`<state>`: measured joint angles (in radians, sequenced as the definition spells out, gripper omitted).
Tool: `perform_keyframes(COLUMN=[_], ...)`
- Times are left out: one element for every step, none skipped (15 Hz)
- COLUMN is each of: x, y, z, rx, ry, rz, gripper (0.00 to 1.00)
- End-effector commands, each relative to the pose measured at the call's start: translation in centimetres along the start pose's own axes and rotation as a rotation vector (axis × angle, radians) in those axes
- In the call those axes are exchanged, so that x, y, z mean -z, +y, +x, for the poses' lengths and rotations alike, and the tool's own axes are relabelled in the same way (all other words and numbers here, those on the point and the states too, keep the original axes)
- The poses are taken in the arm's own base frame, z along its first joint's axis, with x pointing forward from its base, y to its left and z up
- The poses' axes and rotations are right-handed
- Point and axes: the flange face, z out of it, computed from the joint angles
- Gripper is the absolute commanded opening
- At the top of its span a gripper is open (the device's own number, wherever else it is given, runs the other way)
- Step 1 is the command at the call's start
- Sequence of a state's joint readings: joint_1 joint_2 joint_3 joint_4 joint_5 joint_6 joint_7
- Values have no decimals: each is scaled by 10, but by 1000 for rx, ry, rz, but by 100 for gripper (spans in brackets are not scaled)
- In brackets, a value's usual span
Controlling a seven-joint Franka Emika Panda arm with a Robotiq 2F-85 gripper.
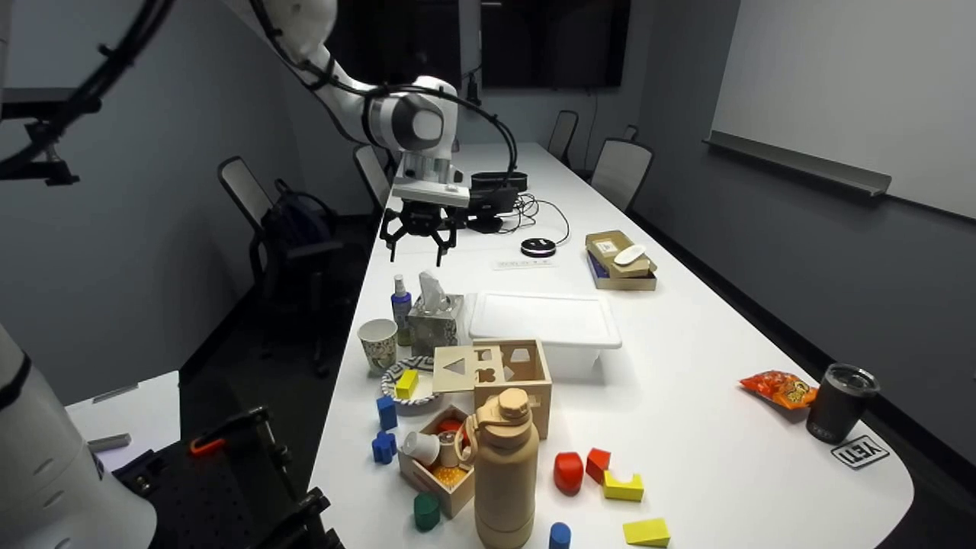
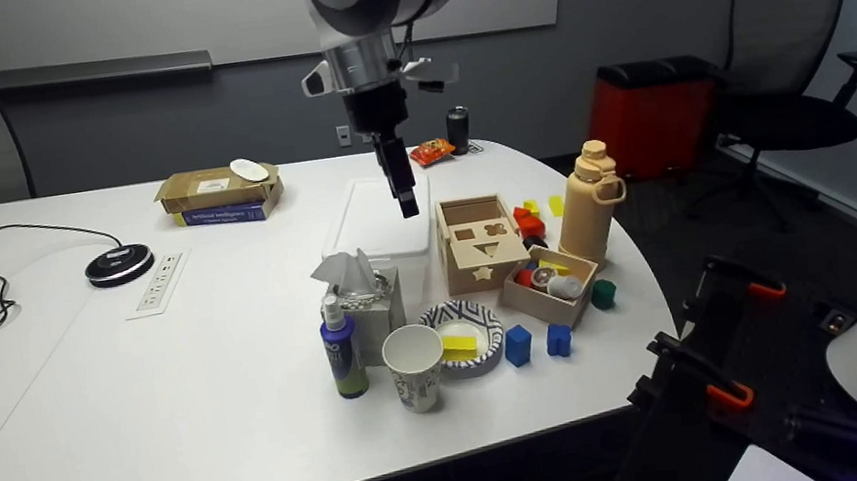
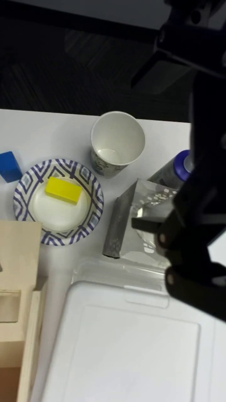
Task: Remove one tissue square from the box and use it wipe the black and white bowl.
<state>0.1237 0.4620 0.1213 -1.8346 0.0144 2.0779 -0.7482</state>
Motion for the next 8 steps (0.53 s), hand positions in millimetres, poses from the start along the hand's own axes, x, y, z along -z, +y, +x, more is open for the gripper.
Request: perform_keyframes(x=[-23, -30, -36, -41, -46, -50, -54, -57], y=[40, 45, 49, 51, 53, 53, 54, 54], z=[43, 53, 63, 73, 82, 91, 99, 105], rx=[18, 19, 21, 28, 35, 38, 42, 46], ry=[48, 56, 63, 68, 74, 82, 88, 90], rz=[57, 66, 69, 65, 64, 63, 62, 60], gripper=[100, 100, 100, 100, 100, 100, 100, 100])
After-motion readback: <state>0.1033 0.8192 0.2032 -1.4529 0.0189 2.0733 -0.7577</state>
